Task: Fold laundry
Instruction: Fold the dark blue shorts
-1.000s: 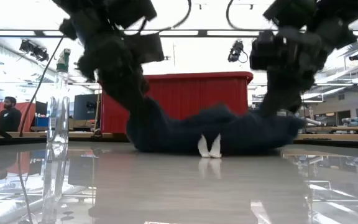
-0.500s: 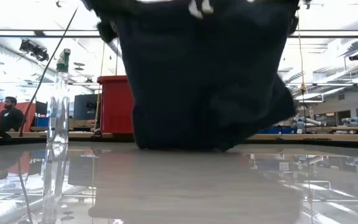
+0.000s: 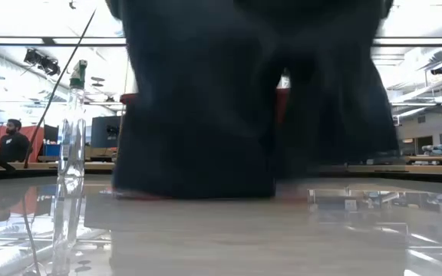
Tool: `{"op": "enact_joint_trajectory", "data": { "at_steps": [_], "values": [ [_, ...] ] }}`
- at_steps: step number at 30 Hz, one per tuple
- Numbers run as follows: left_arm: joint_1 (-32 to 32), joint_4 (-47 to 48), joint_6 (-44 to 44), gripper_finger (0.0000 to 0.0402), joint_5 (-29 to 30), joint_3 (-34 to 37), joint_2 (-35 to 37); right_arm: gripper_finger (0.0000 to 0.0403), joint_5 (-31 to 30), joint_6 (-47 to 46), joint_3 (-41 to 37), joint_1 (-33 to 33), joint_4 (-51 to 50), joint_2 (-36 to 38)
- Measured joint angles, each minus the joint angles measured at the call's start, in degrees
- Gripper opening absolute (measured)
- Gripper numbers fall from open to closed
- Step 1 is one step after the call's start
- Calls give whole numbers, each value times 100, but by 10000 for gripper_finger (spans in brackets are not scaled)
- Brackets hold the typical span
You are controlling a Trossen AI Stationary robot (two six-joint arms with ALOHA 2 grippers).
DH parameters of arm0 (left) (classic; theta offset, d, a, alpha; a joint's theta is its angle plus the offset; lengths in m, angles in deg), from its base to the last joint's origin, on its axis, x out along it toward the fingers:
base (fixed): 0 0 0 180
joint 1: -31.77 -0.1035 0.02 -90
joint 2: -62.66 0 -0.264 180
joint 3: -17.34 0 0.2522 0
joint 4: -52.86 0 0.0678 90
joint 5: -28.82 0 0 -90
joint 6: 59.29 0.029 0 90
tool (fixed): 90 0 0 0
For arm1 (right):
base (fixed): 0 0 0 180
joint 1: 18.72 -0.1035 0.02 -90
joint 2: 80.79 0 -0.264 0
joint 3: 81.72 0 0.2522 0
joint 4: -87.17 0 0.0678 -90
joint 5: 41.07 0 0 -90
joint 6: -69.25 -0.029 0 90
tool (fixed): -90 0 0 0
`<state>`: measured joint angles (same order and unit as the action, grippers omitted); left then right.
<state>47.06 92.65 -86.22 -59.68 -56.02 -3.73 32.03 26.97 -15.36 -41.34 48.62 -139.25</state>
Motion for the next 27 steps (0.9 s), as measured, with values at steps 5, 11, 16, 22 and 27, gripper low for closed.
{"op": "enact_joint_trajectory", "data": {
  "at_steps": [5,11,16,22,27],
  "values": [
    [-19,161,-117,12,386,451,-616,141,-358,-374,-195,7,-694,-788],
    [-103,-207,-376,12,417,842,-1403,152,-378,-627,-630,269,250,-1887],
    [-187,-134,-831,12,382,849,-1745,153,697,-533,-664,1069,1483,-2648],
    [-260,152,-1524,12,380,847,-1779,153,1037,-206,-664,2176,2755,-3109],
    [-297,318,-2041,12,382,847,-1779,150,2133,65,-662,2757,3593,-3776]
  ]
}}
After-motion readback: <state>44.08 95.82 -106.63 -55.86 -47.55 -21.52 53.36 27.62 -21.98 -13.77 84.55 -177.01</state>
